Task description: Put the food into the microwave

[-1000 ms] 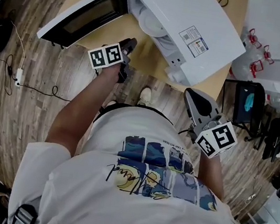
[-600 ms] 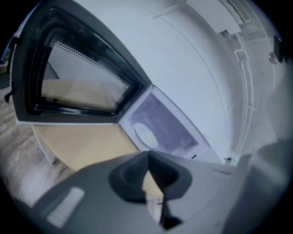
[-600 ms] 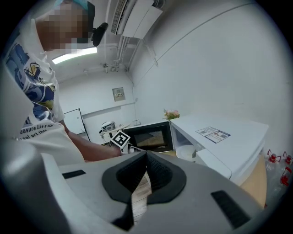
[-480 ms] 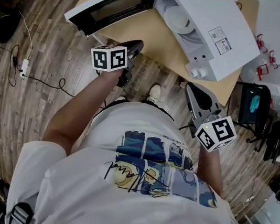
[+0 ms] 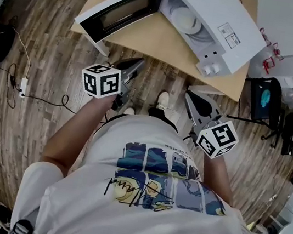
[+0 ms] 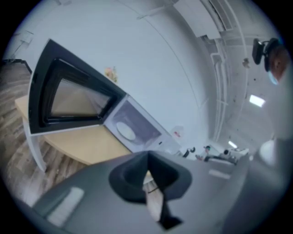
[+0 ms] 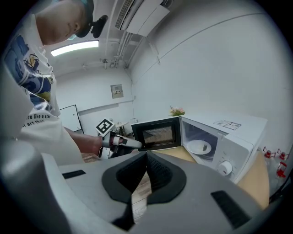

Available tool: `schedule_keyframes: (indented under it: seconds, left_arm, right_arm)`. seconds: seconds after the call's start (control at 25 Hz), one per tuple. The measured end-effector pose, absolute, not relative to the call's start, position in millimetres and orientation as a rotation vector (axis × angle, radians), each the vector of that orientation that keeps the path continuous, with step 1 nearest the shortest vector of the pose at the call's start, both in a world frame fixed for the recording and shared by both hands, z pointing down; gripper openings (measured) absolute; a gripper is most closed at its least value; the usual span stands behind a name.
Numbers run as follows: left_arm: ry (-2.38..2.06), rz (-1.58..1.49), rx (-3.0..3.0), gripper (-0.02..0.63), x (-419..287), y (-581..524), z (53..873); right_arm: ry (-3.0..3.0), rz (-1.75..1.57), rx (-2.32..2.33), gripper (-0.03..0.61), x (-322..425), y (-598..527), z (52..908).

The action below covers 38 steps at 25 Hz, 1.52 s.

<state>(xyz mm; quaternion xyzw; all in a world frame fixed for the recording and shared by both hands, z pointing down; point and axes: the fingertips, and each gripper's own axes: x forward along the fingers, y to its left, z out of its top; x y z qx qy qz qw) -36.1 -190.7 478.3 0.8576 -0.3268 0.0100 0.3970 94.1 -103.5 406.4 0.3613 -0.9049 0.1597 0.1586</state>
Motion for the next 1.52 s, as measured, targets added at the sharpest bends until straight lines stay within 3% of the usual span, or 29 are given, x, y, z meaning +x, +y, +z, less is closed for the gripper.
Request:
schedule_keyframes:
  seconds: [0.64, 1.52]
  left_arm:
    - [-0.561, 0.119, 2.427, 0.008, -38.2, -91.7, 427.1]
    - [-0.53, 0.123, 2.438, 0.008, -60.5, -62.9, 433.2]
  right_arm:
    - [-2.539, 0.424, 1.171, 0.006, 61.2, -36.7, 405.4]
    - [-2.493, 0.368, 1.182, 0.006, 38.2, -7.3, 404.7]
